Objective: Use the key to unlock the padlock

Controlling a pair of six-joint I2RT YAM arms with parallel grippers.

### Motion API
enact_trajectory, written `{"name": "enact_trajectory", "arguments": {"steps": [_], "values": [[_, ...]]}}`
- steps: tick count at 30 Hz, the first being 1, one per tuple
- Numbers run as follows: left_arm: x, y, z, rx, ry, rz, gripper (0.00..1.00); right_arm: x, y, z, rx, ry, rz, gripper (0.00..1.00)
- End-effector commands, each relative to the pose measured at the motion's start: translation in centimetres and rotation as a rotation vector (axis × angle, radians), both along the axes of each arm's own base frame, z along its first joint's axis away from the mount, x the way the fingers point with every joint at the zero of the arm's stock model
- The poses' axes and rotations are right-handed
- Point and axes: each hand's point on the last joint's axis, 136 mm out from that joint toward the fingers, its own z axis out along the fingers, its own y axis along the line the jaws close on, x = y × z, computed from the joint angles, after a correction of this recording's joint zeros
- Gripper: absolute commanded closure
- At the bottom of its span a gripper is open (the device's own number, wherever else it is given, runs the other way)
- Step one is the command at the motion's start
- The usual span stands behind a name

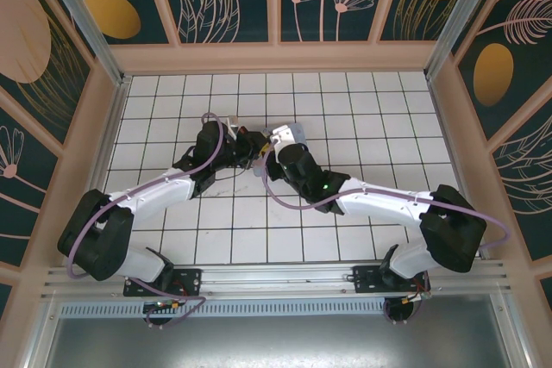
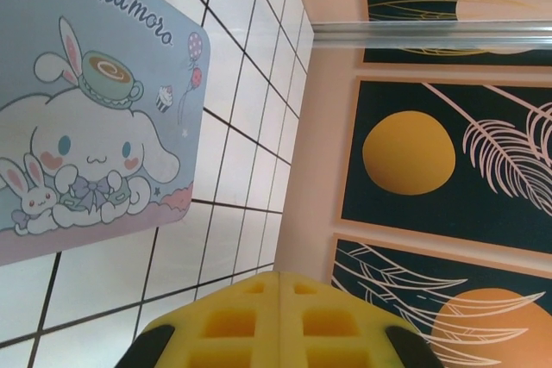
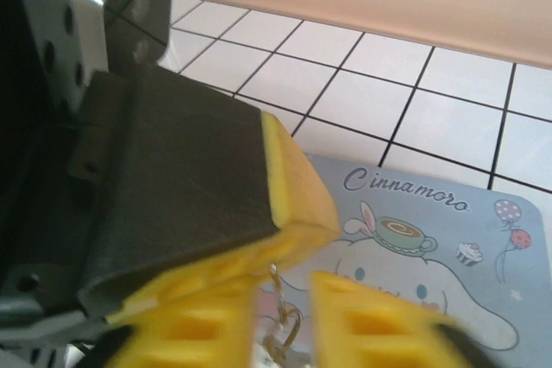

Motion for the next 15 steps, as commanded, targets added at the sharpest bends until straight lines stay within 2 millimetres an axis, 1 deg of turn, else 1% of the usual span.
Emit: {"name": "enact_trajectory", "arguments": {"steps": [1,4,5,6,7,9,13,15], "values": [[0.0,-0.4,0.1,0.008,-0.067,-0.024,1.0,-0.3,-0.6,4.1,0.135,-0.031,0.008,0.5],[0.2,-0.2,0.6,0.035,-0.126,-0.021,1.0,-0.5,-2.9,5.0,0.196,-0.009,-0.022,0.32],[0.3,-0.1,0.9,0.043,-0.151,-0.02,1.0,-0.5,-3.8,5.3,0.208,-0.007,-0.042,0.23],[0.4,0.0,1.1,0.053,-0.173,-0.019,1.0,-0.4,-4.7,5.6,0.215,-0.011,-0.068,0.1],[0.5,0.0,1.4,0.059,-0.197,-0.02,1.0,-0.3,-5.5,5.6,0.217,-0.006,-0.094,0.02],[0.5,0.1,2.1,0.071,-0.248,-0.023,1.0,0.3,-6.7,5.3,0.217,0.028,-0.119,0.01],[0.5,0.0,4.0,0.087,-0.356,-0.04,1.0,1.3,-7.5,4.5,0.277,0.13,-0.105,0.01],[0.5,0.2,5.0,0.1,-0.414,-0.04,1.0,1.7,-7.9,4.6,0.332,0.158,-0.128,0.01]]}}
